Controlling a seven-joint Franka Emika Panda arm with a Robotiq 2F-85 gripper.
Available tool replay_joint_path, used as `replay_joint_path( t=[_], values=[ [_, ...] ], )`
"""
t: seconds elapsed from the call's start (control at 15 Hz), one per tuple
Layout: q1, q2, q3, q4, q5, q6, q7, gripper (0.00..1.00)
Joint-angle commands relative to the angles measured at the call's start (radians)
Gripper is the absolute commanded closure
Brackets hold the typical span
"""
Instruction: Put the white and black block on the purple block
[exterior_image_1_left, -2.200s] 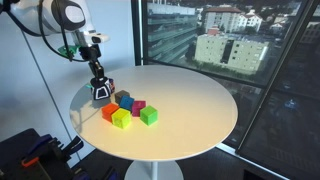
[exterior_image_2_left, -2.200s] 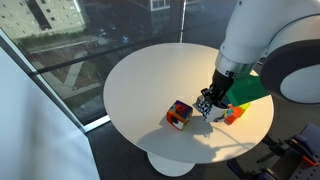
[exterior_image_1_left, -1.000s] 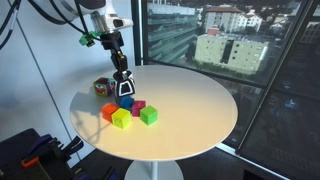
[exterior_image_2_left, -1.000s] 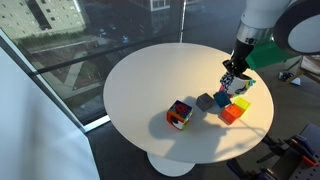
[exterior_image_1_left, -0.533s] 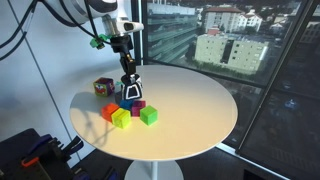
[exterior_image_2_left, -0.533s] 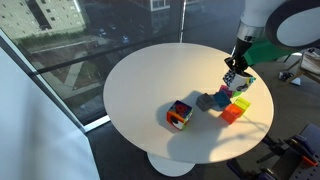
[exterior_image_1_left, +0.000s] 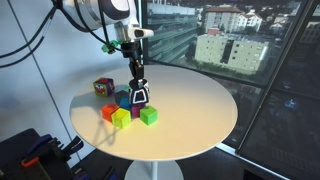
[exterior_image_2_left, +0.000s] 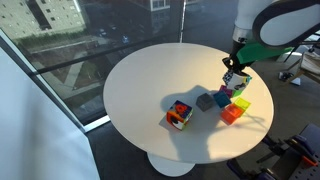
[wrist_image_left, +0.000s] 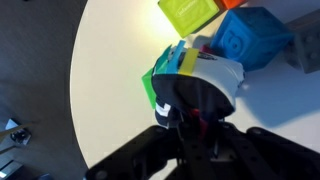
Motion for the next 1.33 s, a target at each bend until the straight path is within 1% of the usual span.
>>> replay_joint_path(
  t=[0.0,0.2,0.27,0.33,0.4,0.47,0.6,0.87,0.93,1.27],
  values=[
    [0.014,0.05,-0.019,0.055,-0.016,-0.028,0.031,0.93],
    [0.024,0.075,-0.028,0.064,-0.018,-0.02,0.031,0.92],
    [0.028,0.08,-0.03,0.063,-0.022,-0.016,0.03,0.88],
    [0.032,0.082,-0.031,0.061,-0.024,-0.011,0.03,0.68],
    [0.037,0.081,-0.033,0.056,-0.027,-0.004,0.029,0.57],
    [0.041,0.079,-0.033,0.052,-0.028,-0.001,0.026,0.52],
    [0.047,0.064,-0.033,0.042,-0.031,0.004,0.02,0.34],
    [0.054,0.03,-0.029,0.023,-0.02,0.005,0.002,0.04],
    [0.056,0.017,-0.027,0.018,-0.018,0.005,-0.001,0.0],
    [0.06,-0.042,-0.017,-0.004,-0.013,0.013,-0.016,0.0]
  ],
)
